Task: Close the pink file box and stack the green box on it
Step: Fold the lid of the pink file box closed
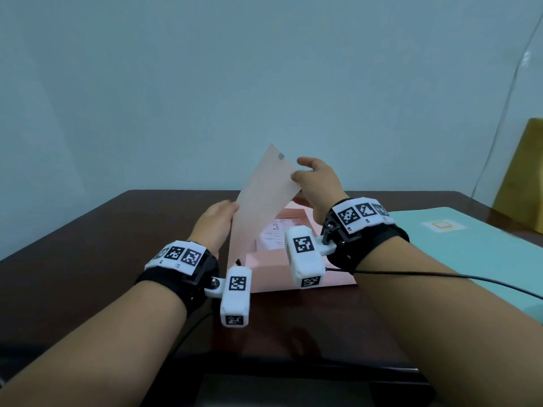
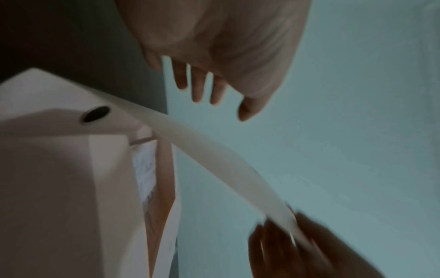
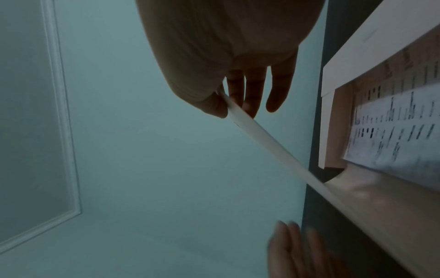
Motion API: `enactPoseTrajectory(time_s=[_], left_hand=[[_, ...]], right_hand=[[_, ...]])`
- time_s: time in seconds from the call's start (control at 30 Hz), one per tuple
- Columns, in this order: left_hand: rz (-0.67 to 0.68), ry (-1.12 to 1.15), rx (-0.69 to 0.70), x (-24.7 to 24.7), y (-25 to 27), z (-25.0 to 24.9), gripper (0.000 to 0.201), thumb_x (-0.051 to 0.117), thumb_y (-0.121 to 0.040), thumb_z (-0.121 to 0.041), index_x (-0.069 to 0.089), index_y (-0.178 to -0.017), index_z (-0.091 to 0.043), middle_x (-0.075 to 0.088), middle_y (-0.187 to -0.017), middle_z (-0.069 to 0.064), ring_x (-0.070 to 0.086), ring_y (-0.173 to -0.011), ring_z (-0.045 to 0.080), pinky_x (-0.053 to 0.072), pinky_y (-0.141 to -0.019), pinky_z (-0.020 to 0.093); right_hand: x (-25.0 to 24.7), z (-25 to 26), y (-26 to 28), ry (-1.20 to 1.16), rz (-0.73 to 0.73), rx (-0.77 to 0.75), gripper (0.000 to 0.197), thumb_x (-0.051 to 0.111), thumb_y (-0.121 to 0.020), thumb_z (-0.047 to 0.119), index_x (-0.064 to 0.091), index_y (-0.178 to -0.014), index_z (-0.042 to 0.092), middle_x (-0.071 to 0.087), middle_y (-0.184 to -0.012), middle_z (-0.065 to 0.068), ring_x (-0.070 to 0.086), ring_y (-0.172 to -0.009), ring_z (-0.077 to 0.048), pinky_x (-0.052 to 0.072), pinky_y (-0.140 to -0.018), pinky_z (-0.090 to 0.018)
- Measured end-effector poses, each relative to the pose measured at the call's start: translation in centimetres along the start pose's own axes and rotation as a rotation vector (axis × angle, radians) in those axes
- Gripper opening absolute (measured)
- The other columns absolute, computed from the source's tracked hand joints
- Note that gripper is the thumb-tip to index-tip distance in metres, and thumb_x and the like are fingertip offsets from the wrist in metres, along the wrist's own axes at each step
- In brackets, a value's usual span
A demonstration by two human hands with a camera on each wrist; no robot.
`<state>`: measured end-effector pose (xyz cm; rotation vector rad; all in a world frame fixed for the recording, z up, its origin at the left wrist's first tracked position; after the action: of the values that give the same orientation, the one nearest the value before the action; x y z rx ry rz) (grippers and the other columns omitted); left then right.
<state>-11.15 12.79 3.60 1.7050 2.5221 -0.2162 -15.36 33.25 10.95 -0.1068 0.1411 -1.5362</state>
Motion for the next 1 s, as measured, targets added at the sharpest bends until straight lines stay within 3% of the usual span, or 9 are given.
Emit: enactPoseTrajectory(time_s=[0.1, 0.2, 0.3, 0.37, 0.43, 0.47, 0.67, 0.9, 1.0], left_hand=[[-0.006, -0.054, -0.262, 0.1, -0.8, 4.0, 0.06, 0.057, -0.093, -0.041, 0.05, -0.144, -0.01, 0.045, -0.152, 0.009, 0.042, -0.139, 0.028, 0.035, -0.108, 0.038], [0.024, 0.061, -0.458, 1.0, -1.2, 8.0, 0.073, 0.072, -0.069, -0.045, 0.061, -0.13, -0.008, 0.068, -0.127, 0.013, 0.065, -0.116, 0.036, 0.05, -0.1, 0.056], [0.053, 0.099, -0.486, 1.9, -2.1, 9.9, 0.06, 0.068, -0.069, -0.041, 0.067, -0.118, -0.007, 0.076, -0.107, 0.017, 0.072, -0.101, 0.039, 0.054, -0.094, 0.055], [0.063, 0.079, -0.482, 2.4, -1.8, 9.6, 0.06, 0.068, -0.068, -0.042, 0.066, -0.117, -0.007, 0.075, -0.108, 0.017, 0.072, -0.101, 0.038, 0.054, -0.095, 0.053], [0.076, 0.06, -0.47, 3.0, -1.3, 9.0, 0.051, 0.069, -0.076, -0.039, 0.064, -0.116, -0.007, 0.074, -0.109, 0.017, 0.071, -0.103, 0.038, 0.053, -0.096, 0.053], [0.086, 0.058, -0.463, 3.3, -0.9, 8.5, 0.045, 0.068, -0.081, -0.037, 0.063, -0.113, -0.006, 0.073, -0.109, 0.018, 0.07, -0.104, 0.039, 0.053, -0.096, 0.052], [0.116, -0.019, -0.404, 4.6, -0.7, 7.7, 0.038, 0.067, -0.077, -0.039, 0.063, -0.1, -0.009, 0.073, -0.107, 0.018, 0.069, -0.106, 0.04, 0.049, -0.102, 0.054], [0.133, -0.075, -0.339, 5.2, -3.0, 9.4, 0.073, 0.067, -0.041, -0.051, 0.061, -0.104, -0.014, 0.073, -0.111, 0.014, 0.07, -0.103, 0.039, 0.052, -0.098, 0.055], [0.136, -0.076, -0.325, 5.5, -2.8, 9.5, 0.077, 0.07, -0.045, -0.049, 0.059, -0.112, -0.013, 0.073, -0.111, 0.013, 0.071, -0.102, 0.038, 0.054, -0.095, 0.056]], right_hand=[[-1.9, -0.9, -0.5, 0.095, -0.03, 0.018, 0.049, 0.051, -0.088, 0.008, 0.052, -0.136, 0.009, 0.062, -0.125, -0.011, 0.063, -0.102, -0.025, 0.05, -0.093, -0.039], [-3.8, -2.1, -0.8, 0.115, -0.054, 0.042, 0.044, 0.052, -0.089, 0.006, 0.056, -0.132, 0.005, 0.061, -0.116, -0.009, 0.056, -0.107, -0.024, 0.045, -0.09, -0.031], [-5.3, -3.2, -1.3, 0.115, -0.064, 0.059, 0.037, 0.052, -0.087, 0.003, 0.063, -0.122, 0.001, 0.065, -0.109, -0.012, 0.061, -0.106, -0.029, 0.051, -0.09, -0.038], [-6.1, -3.9, -1.3, 0.113, -0.076, 0.073, 0.023, 0.052, -0.084, 0.0, 0.071, -0.097, 0.005, 0.07, -0.106, -0.017, 0.064, -0.103, -0.03, 0.05, -0.1, -0.049], [-7.0, -4.8, -1.5, 0.114, -0.085, 0.096, 0.028, 0.051, -0.081, -0.002, 0.067, -0.065, 0.015, 0.073, -0.099, -0.022, 0.064, -0.091, -0.03, 0.049, -0.098, -0.056], [-7.4, -5.2, -1.6, 0.12, -0.092, 0.105, 0.031, 0.051, -0.08, -0.002, 0.065, -0.061, 0.017, 0.073, -0.098, -0.022, 0.066, -0.092, -0.032, 0.05, -0.097, -0.056], [-9.5, -7.4, -1.4, 0.159, -0.113, 0.147, 0.027, 0.053, -0.079, 0.003, 0.069, -0.097, 0.014, 0.071, -0.11, -0.01, 0.065, -0.111, -0.032, 0.05, -0.1, -0.046], [-11.1, -11.6, -2.3, 0.211, -0.069, 0.215, 0.021, 0.053, -0.064, 0.02, 0.063, -0.081, 0.027, 0.072, -0.113, -0.009, 0.067, -0.105, -0.031, 0.053, -0.094, -0.05], [-11.4, -12.2, -1.6, 0.248, -0.069, 0.232, 0.013, 0.054, -0.076, 0.016, 0.061, -0.077, 0.026, 0.07, -0.108, -0.005, 0.065, -0.108, -0.031, 0.051, -0.097, -0.049]])
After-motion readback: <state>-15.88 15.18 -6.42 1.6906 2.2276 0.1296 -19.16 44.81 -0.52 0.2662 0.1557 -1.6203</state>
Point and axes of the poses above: each hand's wrist, its own y-axis away from the middle knuckle, its own x-axis out of the palm, z = x × y, the point moved 8 cm from there along -y, towards the middle knuckle
